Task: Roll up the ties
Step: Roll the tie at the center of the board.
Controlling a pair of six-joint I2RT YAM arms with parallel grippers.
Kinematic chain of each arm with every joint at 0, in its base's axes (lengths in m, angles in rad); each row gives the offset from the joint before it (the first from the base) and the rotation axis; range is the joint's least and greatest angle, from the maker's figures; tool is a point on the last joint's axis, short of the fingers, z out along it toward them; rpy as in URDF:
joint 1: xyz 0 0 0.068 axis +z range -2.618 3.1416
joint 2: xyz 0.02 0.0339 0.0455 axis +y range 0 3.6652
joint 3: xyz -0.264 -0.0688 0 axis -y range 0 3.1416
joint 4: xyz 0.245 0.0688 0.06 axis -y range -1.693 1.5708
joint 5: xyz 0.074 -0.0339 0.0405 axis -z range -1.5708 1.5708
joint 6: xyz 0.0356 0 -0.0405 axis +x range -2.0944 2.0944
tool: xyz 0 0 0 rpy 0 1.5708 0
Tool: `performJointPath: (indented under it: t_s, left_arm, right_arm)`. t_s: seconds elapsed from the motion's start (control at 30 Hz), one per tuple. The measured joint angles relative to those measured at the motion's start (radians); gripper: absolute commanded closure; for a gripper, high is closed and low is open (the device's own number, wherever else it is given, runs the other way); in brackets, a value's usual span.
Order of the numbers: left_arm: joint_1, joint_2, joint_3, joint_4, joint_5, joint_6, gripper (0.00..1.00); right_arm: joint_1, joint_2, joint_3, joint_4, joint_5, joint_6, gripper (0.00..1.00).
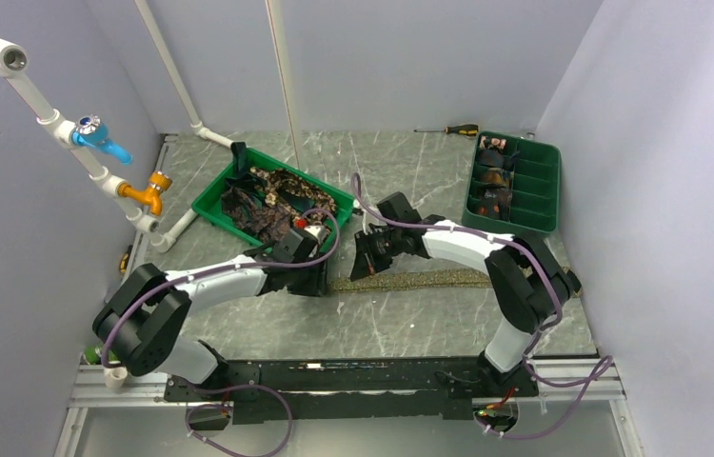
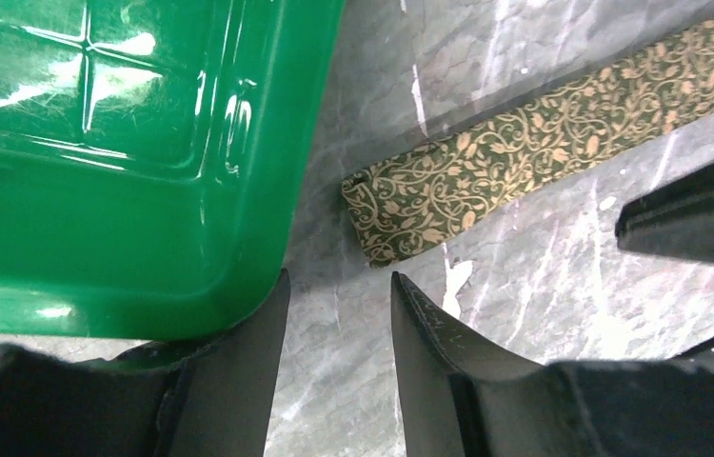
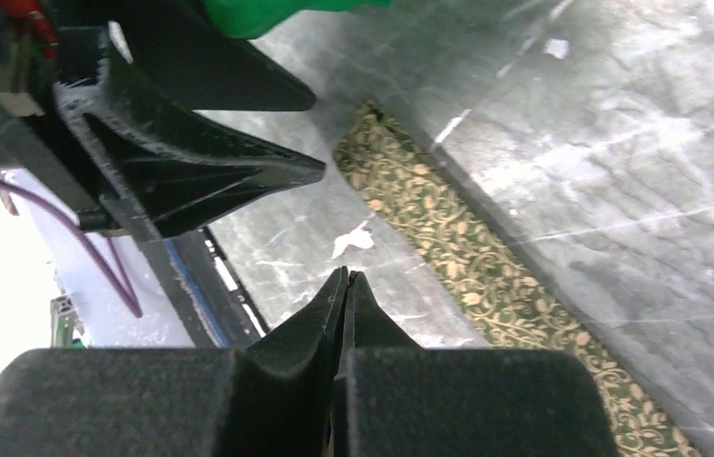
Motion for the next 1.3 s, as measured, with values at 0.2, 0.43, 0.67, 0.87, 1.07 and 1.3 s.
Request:
performJointPath:
  t_s: [0.2, 0.43, 0.67, 0.87, 1.07, 1.3]
  left_arm:
    - [0.0, 0.042, 0.015, 0.027, 0.011, -0.006, 0.47]
    - [0.0, 0.048, 0.015, 0.047, 0.044, -0.012, 0.54]
    - [0.0, 0.069, 0.018, 0.073, 0.08, -0.022, 0.94]
    - [-0.032, 0.049, 0.082, 0.077, 0.091, -0.015, 1.0]
    - [-0.052, 0.032, 0.145, 0.08, 0.095, -0.007, 1.0]
    - [-0.056, 0.105, 0.21, 0.13, 0.153, 0.0, 1.0]
  right_arm:
    - [-0.009, 0.088, 0.0, -0.004, 0.081, -0.035, 1.0]
    - [-0.014, 0.149, 0.008, -0.01, 0.082, -0.051, 1.0]
    - [-0.015, 0.15, 0.008, -0.01, 0.076, -0.055, 1.0]
    - [-0.015, 0.15, 0.008, -0.01, 0.076, -0.055, 1.0]
    - [-0.025, 0.142, 0.009, -0.019, 0.077, -0.056, 0.99]
    - [-0.227, 0.031, 0.01, -0.151, 0.049, -0.103, 0.83]
